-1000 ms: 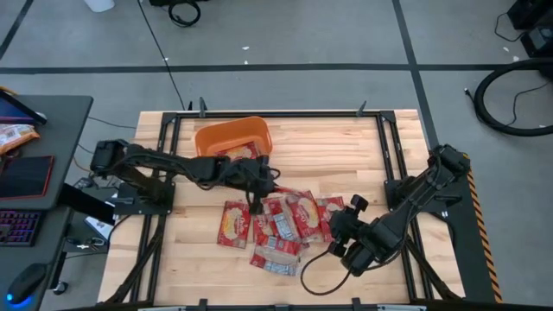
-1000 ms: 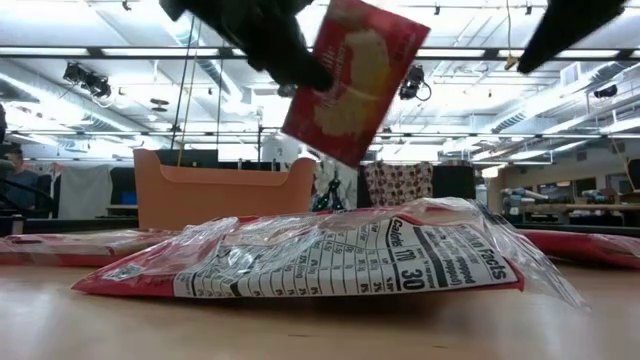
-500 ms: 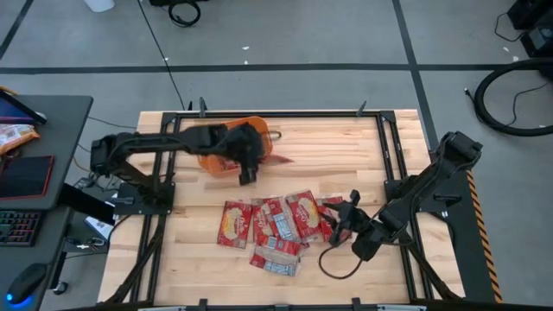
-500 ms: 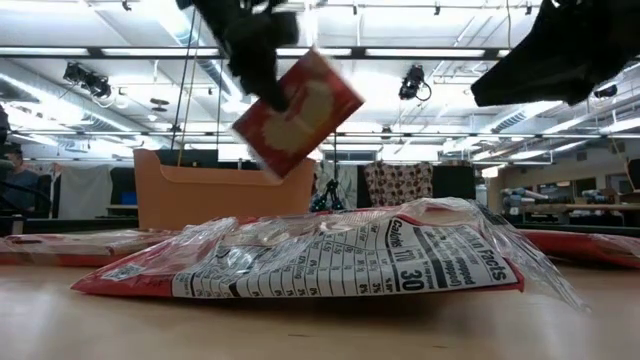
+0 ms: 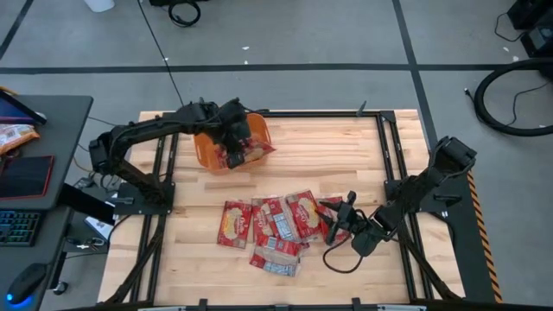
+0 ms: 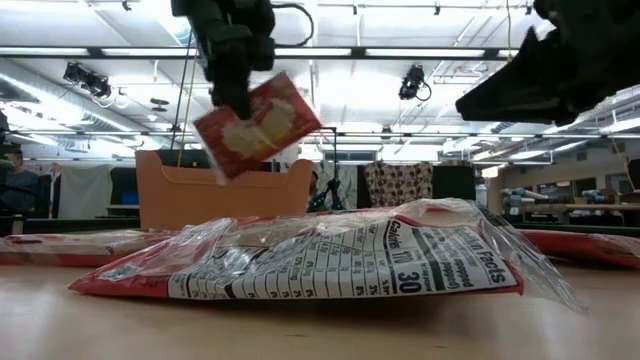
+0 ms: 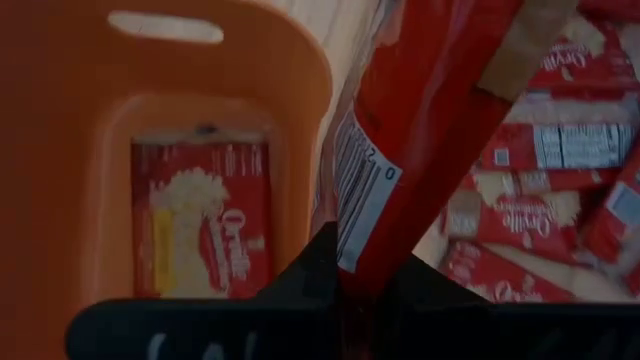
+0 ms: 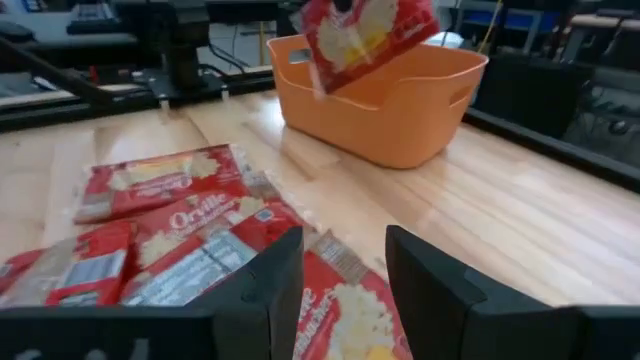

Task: Sort popcorn bags into baskets
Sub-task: Put the red popcorn bag into the orange bin

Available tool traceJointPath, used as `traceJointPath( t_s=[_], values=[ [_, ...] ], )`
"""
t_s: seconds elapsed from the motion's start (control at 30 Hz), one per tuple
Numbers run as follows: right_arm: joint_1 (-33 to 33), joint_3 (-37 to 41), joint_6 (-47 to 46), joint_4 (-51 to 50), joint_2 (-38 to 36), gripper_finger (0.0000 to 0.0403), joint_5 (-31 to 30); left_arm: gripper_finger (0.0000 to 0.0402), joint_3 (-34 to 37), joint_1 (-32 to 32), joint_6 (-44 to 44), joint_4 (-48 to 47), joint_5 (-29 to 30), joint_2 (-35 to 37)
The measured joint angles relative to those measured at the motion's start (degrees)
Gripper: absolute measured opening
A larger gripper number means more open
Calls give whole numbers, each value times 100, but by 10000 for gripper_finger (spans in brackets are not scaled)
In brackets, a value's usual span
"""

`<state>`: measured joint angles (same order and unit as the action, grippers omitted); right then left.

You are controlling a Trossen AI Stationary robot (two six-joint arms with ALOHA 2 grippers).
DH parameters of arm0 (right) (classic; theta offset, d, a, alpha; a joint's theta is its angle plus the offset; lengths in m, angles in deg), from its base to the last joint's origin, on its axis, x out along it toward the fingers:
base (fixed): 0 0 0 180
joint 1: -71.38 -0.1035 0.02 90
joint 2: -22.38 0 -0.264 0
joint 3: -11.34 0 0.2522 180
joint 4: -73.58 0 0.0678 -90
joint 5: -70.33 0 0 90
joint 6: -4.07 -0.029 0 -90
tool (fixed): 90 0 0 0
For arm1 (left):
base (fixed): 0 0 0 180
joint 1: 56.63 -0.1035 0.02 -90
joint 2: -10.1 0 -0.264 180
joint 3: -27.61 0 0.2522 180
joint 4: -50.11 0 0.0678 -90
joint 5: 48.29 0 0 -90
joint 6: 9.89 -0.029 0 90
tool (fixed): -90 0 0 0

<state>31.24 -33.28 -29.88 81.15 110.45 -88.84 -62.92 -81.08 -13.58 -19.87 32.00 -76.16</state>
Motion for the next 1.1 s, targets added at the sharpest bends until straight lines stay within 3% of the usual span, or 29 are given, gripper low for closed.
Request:
traceJointPath(
  t_s=[0.07,0.23,0.4,0.63,0.7,0.87,1.1],
  values=[
    [113,0,97,232,-2,148,170,31,-206,-59,-85,-352,-3,2],
    [211,0,93,441,-2,147,1358,31,-566,-255,-191,-695,332,7],
    [214,0,216,493,-2,147,1336,31,-563,-558,-392,-712,494,-111],
    [214,0,479,519,-2,147,1334,33,-536,-828,-589,-835,548,-882],
    [212,0,642,568,-2,147,1336,39,-534,-809,-700,-858,823,-1088],
    [214,0,1230,743,-4,147,1334,90,-534,-808,-837,-1020,1698,-1377],
    [506,0,2028,762,-211,147,1376,168,-825,-632,-1049,-1093,2490,-1331]
  ],
)
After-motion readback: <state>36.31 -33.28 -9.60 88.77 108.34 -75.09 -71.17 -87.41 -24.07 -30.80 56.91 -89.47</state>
